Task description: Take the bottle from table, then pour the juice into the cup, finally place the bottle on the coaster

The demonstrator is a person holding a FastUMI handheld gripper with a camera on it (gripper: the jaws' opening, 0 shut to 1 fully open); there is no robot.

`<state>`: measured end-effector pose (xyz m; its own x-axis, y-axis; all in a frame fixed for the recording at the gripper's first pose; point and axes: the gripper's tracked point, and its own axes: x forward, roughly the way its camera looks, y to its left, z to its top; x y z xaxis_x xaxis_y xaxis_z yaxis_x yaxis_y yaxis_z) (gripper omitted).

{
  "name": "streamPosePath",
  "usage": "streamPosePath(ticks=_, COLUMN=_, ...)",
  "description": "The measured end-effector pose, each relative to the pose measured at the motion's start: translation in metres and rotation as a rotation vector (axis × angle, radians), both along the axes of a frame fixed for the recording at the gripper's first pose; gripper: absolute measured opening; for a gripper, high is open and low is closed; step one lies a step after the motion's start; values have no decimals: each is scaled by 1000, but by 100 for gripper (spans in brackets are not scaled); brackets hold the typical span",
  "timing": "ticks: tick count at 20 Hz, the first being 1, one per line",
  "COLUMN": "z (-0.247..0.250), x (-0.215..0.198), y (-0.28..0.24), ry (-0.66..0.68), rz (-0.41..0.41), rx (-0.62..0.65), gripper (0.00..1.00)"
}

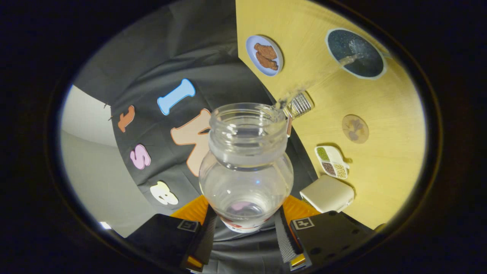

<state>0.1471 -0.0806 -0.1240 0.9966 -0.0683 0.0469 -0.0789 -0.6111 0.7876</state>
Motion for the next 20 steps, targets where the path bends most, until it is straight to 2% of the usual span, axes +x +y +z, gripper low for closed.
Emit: streamPosePath(ticks=20, z=-4, x=6, y=-24, ry=44, rz=-36, rx=202, gripper=74)
